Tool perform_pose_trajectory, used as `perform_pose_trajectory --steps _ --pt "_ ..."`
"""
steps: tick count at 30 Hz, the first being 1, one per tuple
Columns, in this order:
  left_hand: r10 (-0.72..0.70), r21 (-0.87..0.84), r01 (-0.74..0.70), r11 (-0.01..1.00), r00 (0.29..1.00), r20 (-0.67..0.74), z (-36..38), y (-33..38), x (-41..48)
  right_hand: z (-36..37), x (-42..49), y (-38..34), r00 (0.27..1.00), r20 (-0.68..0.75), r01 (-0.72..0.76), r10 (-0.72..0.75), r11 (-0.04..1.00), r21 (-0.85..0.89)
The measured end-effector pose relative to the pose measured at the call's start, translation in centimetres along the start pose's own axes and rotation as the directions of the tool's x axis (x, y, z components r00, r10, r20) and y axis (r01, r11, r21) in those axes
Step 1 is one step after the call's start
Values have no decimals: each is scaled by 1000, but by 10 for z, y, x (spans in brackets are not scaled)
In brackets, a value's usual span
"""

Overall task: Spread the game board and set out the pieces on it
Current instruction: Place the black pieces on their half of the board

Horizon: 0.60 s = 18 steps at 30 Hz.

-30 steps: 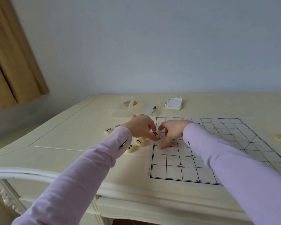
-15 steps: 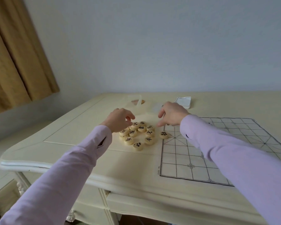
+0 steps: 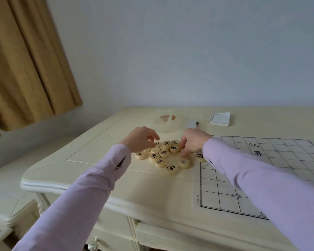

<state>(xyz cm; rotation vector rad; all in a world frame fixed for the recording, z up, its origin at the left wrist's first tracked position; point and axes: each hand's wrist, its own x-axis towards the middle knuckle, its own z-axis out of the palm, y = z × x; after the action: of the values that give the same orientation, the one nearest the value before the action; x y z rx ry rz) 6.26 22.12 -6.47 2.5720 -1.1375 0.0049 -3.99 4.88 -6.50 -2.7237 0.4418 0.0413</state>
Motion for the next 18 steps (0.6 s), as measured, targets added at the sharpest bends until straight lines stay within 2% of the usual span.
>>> perform_pose_trajectory --steps 2,5,10,14,18 --pt "-9 -18 8 1000 999 -38 7 6 8 0 0 -1 1000 24 -6 6 1000 -14" --pt "-28 -32 28 999 999 -18 20 16 20 3 1 -2 1000 1 -14 14 999 -28" --pt "-67 63 67 996 998 -2 35 22 33 1 -3 0 996 -82 -29 27 999 -23" --pt "-68 39 70 997 996 -53 37 19 30 -20 -9 14 981 -189 -34 54 993 112" --pt "-80 -128 58 990 982 -173 33 21 26 -29 -7 40 972 -216 -20 91 950 310"
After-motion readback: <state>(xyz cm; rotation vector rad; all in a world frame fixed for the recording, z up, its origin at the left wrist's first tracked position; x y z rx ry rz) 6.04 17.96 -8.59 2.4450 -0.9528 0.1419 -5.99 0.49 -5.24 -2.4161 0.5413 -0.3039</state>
